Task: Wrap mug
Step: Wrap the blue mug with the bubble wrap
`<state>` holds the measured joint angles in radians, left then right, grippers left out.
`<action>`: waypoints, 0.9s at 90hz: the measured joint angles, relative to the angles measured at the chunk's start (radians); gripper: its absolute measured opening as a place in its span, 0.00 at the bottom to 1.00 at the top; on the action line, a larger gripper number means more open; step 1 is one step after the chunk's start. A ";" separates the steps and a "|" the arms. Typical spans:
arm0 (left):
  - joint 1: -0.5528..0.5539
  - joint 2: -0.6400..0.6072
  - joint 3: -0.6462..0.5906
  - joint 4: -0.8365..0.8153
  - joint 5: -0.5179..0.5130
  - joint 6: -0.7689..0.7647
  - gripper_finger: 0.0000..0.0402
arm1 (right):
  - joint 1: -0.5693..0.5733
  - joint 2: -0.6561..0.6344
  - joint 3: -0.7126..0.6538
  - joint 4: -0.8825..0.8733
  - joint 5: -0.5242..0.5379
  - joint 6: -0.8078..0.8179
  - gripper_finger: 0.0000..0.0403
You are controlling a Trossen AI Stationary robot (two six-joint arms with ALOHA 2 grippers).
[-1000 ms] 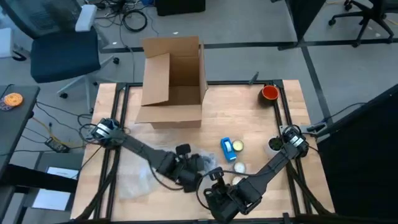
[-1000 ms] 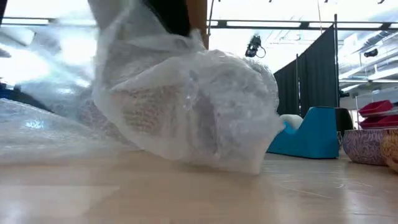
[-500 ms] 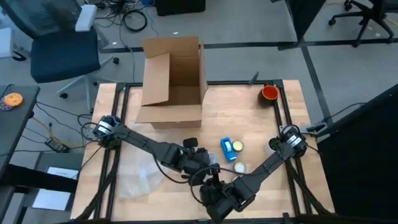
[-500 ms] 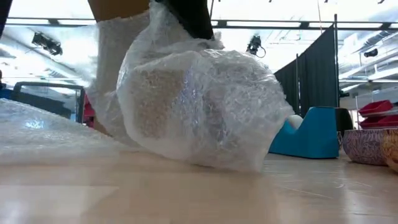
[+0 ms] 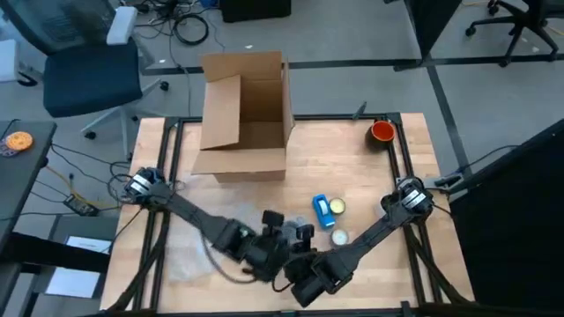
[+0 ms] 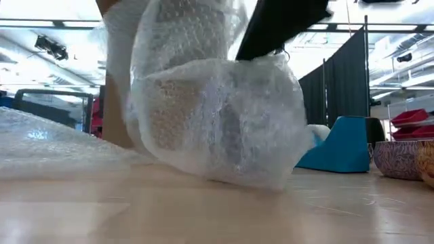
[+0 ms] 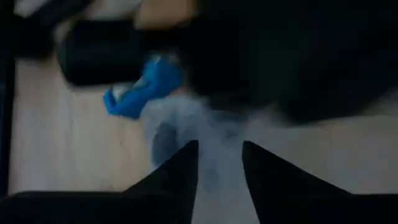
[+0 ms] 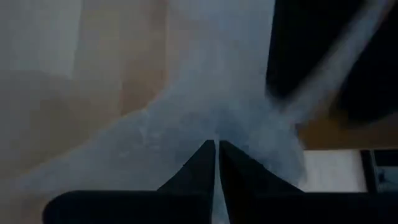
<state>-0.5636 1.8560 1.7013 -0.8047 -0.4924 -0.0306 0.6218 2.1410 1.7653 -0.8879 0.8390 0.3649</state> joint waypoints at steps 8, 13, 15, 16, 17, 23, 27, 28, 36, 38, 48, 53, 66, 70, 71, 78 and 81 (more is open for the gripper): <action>-0.033 -0.022 0.001 -0.027 -0.012 0.000 0.31 | -0.010 0.000 -0.004 0.013 0.064 0.000 0.00; -0.058 -0.035 0.001 -0.070 -0.013 -0.026 0.31 | -0.013 0.000 -0.001 0.007 0.101 0.000 0.00; -0.068 -0.040 0.001 -0.094 -0.013 -0.042 0.31 | -0.013 0.000 0.001 0.008 0.111 0.000 0.00; -0.074 -0.043 0.001 -0.108 -0.012 -0.053 0.31 | -0.014 0.000 0.003 0.008 0.115 0.000 0.00; -0.080 -0.045 0.000 -0.122 -0.011 -0.067 0.31 | -0.014 0.000 0.004 0.008 0.118 0.000 0.00; -0.118 -0.072 0.000 -0.226 -0.011 -0.163 0.31 | -0.016 0.000 0.013 0.000 0.120 0.000 0.00; -0.143 -0.084 0.001 -0.313 -0.014 -0.250 0.31 | -0.016 0.000 0.013 -0.001 0.112 0.001 0.00; -0.150 -0.088 0.001 -0.339 -0.016 -0.272 0.31 | -0.016 0.000 0.013 -0.001 0.110 0.001 0.00; -0.216 -0.097 0.001 -0.544 -0.057 -0.486 0.31 | -0.019 0.000 0.013 -0.007 0.107 0.016 0.00; -0.234 -0.097 0.001 -0.593 -0.065 -0.542 0.31 | -0.019 0.000 0.014 -0.007 0.107 0.019 0.00; -0.330 -0.100 -0.012 -0.770 -0.092 -0.810 0.31 | -0.019 0.000 0.014 -0.023 0.104 0.043 0.00; -0.372 -0.101 -0.036 -0.762 -0.106 -0.897 0.31 | -0.021 0.000 0.014 -0.034 0.100 0.066 0.00; -0.455 -0.093 -0.106 -0.737 -0.218 -1.091 0.32 | -0.030 0.000 0.014 -0.060 0.079 0.115 0.00; -0.474 -0.093 -0.134 -0.722 -0.238 -1.139 0.32 | -0.032 0.000 0.014 -0.060 0.074 0.122 0.00; -0.478 -0.092 -0.141 -0.720 -0.242 -1.152 0.33 | -0.032 0.000 0.014 -0.060 0.074 0.123 0.00; -0.492 -0.090 -0.199 -0.720 -0.251 -1.220 0.35 | -0.032 0.000 0.014 -0.060 0.071 0.130 0.00; -0.493 -0.090 -0.226 -0.724 -0.251 -1.249 0.37 | -0.032 0.000 0.014 -0.060 0.068 0.130 0.00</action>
<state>-1.0568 1.7660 1.4754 -1.5283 -0.7433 -1.2795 0.5900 2.1410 1.7798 -0.9478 0.9072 0.4946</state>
